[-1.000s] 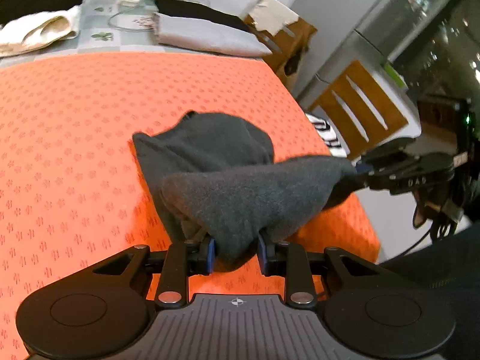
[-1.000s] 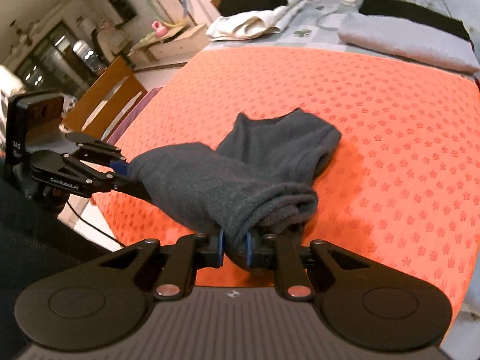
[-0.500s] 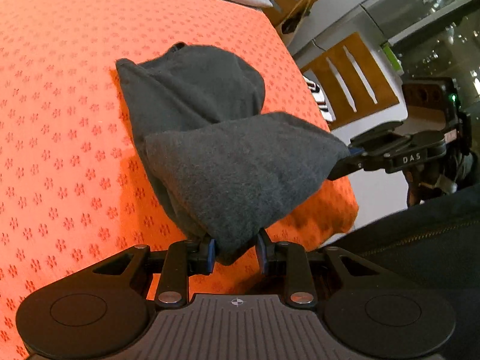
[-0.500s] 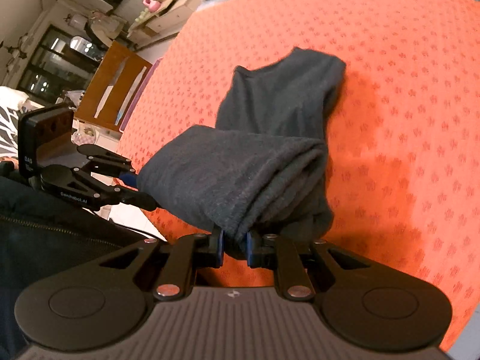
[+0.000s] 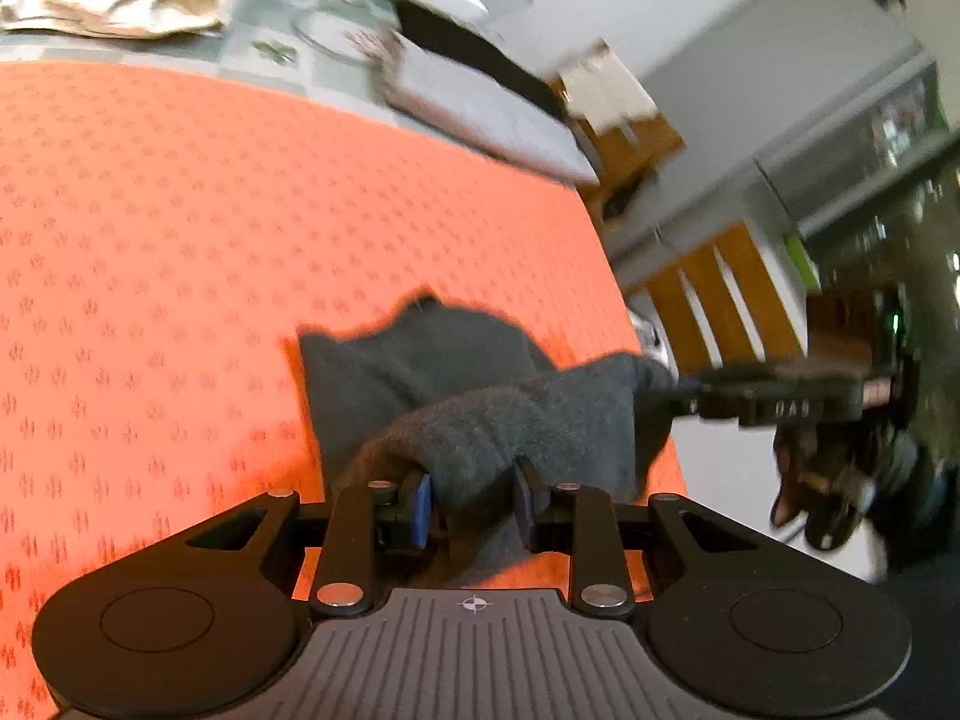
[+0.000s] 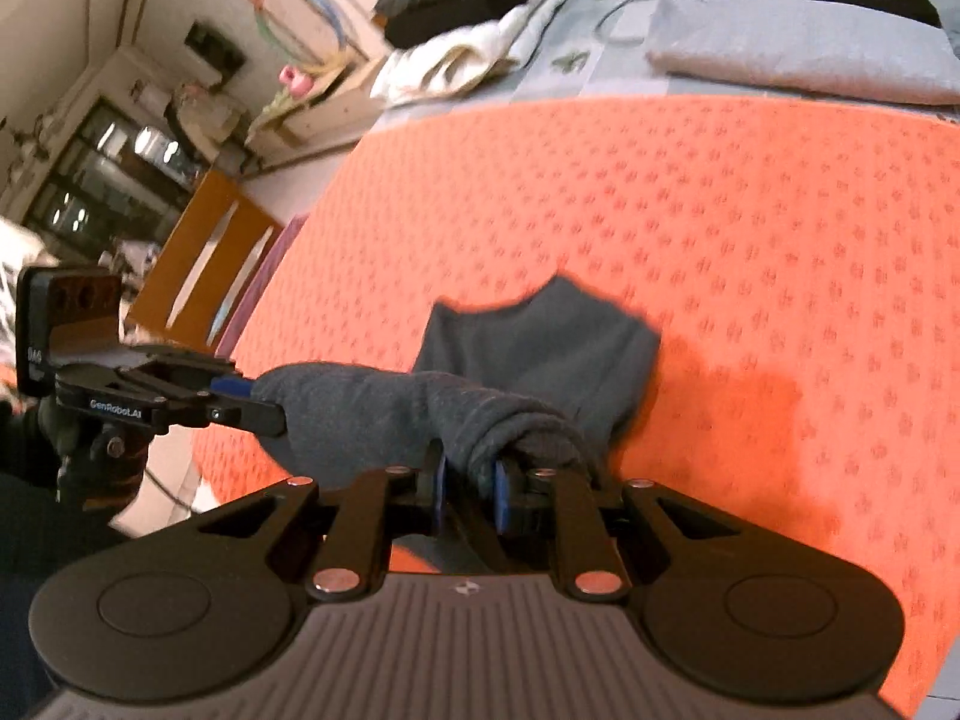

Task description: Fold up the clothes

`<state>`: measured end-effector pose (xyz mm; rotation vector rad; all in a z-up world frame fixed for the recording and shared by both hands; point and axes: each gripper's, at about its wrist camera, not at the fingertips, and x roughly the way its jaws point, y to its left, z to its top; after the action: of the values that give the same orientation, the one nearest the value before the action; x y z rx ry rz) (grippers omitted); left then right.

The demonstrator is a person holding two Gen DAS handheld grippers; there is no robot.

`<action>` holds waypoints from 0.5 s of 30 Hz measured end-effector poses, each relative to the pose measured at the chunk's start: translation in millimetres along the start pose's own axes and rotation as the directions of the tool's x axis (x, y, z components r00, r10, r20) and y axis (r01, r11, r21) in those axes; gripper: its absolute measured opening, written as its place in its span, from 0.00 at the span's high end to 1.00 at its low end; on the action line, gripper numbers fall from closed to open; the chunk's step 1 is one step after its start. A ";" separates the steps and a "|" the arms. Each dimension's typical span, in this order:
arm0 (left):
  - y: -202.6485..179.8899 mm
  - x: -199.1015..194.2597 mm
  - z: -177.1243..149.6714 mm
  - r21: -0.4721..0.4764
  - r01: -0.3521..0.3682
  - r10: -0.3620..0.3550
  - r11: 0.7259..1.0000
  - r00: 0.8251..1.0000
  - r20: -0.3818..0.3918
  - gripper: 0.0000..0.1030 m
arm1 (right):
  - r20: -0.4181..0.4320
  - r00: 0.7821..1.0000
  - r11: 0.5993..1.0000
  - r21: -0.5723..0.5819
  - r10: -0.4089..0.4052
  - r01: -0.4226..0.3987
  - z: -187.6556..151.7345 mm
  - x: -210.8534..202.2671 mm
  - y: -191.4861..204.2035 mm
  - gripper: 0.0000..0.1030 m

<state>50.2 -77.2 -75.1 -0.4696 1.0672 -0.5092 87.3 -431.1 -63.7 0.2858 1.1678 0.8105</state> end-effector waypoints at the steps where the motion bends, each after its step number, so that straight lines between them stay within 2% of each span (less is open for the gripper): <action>1: 4.3 3.7 5.3 -0.019 -0.009 0.009 1.000 1.000 0.020 0.71 | 0.013 1.000 1.000 0.014 -0.001 0.001 6.2 4.1 -4.4 0.83; 5: 22.5 22.9 26.9 -0.100 -0.040 0.047 0.994 0.996 0.071 0.71 | 0.056 0.998 0.997 0.074 -0.011 0.006 29.1 23.4 -24.6 0.83; 9: 39.1 47.8 39.0 -0.157 -0.094 0.106 0.983 0.992 0.074 0.71 | 0.066 0.997 0.993 0.114 -0.046 0.039 44.3 48.0 -44.2 0.83; 15: 53.2 74.0 44.4 -0.172 -0.141 0.154 0.975 0.986 0.061 0.70 | 0.066 0.993 0.986 0.141 -0.096 0.086 45.9 76.6 -65.7 0.81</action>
<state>128.0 -74.5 -140.0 -0.5476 1.0688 -0.2697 167.6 -414.1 -138.3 0.3702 1.1616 0.6358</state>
